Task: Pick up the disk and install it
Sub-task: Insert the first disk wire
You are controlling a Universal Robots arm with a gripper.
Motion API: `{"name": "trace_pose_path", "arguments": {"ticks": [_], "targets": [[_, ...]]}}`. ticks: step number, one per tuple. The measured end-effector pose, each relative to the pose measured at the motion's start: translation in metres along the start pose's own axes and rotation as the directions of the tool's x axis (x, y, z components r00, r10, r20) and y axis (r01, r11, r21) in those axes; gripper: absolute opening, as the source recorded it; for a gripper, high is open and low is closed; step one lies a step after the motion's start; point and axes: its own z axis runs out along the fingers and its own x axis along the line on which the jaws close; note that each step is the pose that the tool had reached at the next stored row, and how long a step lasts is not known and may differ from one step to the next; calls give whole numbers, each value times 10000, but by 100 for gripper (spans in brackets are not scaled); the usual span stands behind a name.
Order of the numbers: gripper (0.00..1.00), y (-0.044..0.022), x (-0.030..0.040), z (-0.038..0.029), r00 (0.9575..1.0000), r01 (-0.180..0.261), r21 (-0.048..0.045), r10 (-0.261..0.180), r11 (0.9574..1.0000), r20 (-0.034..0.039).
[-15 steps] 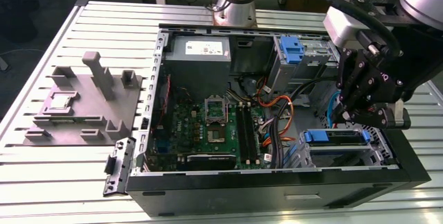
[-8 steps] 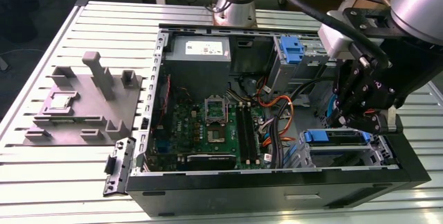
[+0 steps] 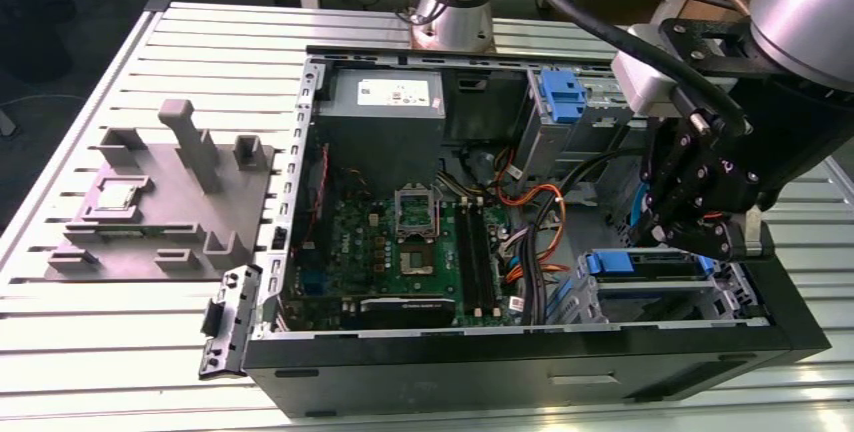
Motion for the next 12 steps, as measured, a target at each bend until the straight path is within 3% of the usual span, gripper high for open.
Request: {"name": "trace_pose_path", "arguments": {"ticks": [6,12], "targets": [[10,-7,0,2,10000,0,0,0,10000,2],[10,-84,-2,1,10000,1,-1,-1,10000,1]]}}
